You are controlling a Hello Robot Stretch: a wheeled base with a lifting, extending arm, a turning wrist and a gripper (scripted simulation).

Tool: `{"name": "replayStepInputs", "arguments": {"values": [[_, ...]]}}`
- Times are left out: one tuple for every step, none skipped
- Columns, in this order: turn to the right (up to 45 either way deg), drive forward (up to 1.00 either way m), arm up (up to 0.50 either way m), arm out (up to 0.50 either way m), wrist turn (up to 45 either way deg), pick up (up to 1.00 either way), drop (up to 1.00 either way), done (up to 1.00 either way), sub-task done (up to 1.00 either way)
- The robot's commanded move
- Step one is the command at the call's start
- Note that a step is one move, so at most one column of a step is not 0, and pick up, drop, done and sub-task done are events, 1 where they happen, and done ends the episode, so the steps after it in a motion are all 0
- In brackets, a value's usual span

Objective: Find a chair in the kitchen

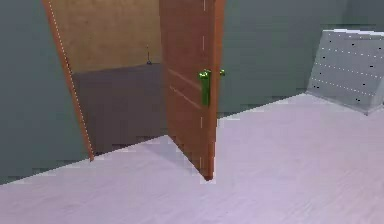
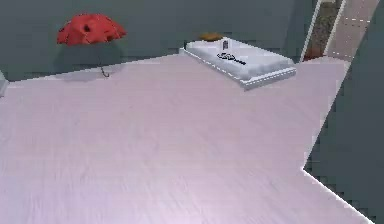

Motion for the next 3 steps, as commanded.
{"name": "replayStepInputs", "arguments": {"values": [[45.0, 0.0, 0.0, 0.0, 0.0, 0.0, 0.0, 0.0, 0.0], [45.0, 0.0, 0.0, 0.0, 0.0, 0.0, 0.0, 0.0, 0.0], [15.0, 0.0, 0.0, 0.0, 0.0, 0.0, 0.0, 0.0, 0.0]]}}
